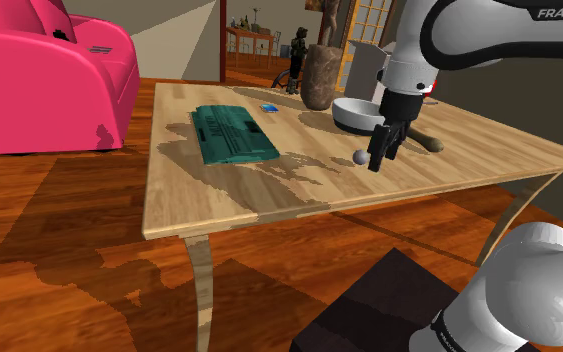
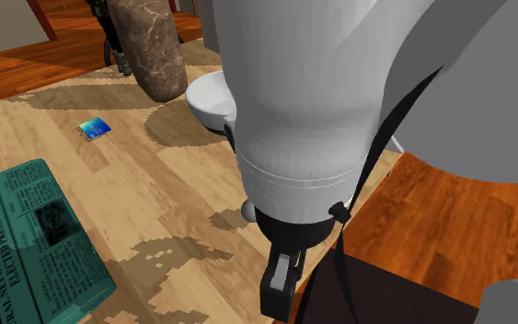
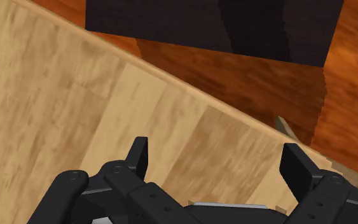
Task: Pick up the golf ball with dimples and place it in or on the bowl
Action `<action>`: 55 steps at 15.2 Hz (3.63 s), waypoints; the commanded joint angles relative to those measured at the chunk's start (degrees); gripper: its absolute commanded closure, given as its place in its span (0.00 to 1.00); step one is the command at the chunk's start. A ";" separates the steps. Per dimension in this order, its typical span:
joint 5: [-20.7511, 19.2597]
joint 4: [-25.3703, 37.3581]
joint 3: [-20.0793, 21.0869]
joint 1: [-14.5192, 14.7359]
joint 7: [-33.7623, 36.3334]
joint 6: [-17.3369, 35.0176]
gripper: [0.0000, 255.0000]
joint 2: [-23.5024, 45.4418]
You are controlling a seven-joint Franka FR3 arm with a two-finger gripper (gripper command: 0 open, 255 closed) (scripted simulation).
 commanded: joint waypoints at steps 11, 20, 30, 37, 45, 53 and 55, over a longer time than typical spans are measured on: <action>-3.42 5.46 -10.51 -0.07 -17.11 12.82 0.00 11.65; -3.60 1.06 -10.88 -0.14 -17.11 18.10 0.00 12.53; -3.60 1.06 -10.88 -0.14 -17.11 18.10 1.00 12.53; -3.53 2.41 -10.75 -0.10 -17.09 16.49 1.00 12.27; -3.22 8.26 -10.29 0.06 -17.05 10.24 1.00 11.87; -2.89 14.74 -9.92 0.26 -17.08 4.18 1.00 12.29; -2.81 16.46 -9.85 0.32 -17.10 2.68 1.00 12.52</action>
